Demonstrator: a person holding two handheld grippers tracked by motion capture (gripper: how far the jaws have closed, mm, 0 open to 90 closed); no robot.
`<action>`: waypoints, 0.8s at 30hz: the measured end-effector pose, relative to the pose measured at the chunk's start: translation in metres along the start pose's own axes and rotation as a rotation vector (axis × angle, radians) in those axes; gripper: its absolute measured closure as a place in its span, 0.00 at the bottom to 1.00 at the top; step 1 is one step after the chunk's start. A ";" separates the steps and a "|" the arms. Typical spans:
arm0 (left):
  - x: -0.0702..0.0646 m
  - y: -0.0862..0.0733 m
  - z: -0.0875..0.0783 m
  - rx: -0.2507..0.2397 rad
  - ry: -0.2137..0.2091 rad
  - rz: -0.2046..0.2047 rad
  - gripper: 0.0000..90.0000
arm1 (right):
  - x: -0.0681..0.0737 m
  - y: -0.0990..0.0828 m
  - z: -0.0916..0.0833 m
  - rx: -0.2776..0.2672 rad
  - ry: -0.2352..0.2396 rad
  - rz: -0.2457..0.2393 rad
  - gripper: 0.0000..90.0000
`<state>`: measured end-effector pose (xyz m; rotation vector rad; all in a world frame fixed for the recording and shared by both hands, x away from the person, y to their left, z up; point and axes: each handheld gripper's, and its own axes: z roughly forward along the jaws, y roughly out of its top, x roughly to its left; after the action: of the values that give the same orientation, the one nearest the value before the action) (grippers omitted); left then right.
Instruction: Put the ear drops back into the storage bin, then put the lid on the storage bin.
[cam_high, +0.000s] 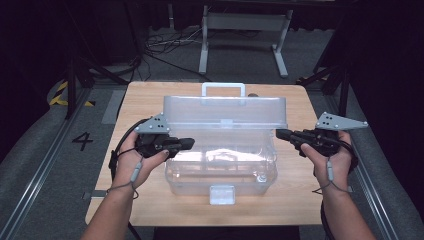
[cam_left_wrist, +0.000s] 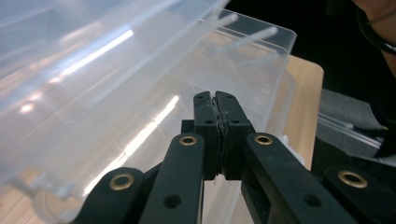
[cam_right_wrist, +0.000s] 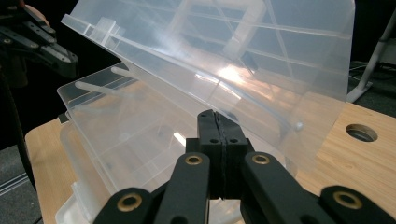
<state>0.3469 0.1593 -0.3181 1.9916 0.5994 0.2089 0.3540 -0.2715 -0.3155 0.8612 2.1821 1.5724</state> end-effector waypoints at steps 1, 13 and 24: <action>0.000 -0.001 -0.002 -0.008 0.017 -0.008 0.98 | 0.000 0.000 0.000 0.001 -0.001 0.000 1.00; 0.004 -0.015 -0.019 -0.057 0.141 -0.101 0.99 | 0.004 -0.007 -0.002 0.000 -0.001 -0.004 1.00; 0.007 -0.019 -0.019 -0.048 0.192 -0.125 0.99 | 0.007 -0.014 -0.004 -0.003 0.014 0.003 1.00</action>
<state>0.3394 0.1847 -0.3266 1.8932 0.8311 0.3375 0.3426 -0.2733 -0.3268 0.8546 2.1885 1.5878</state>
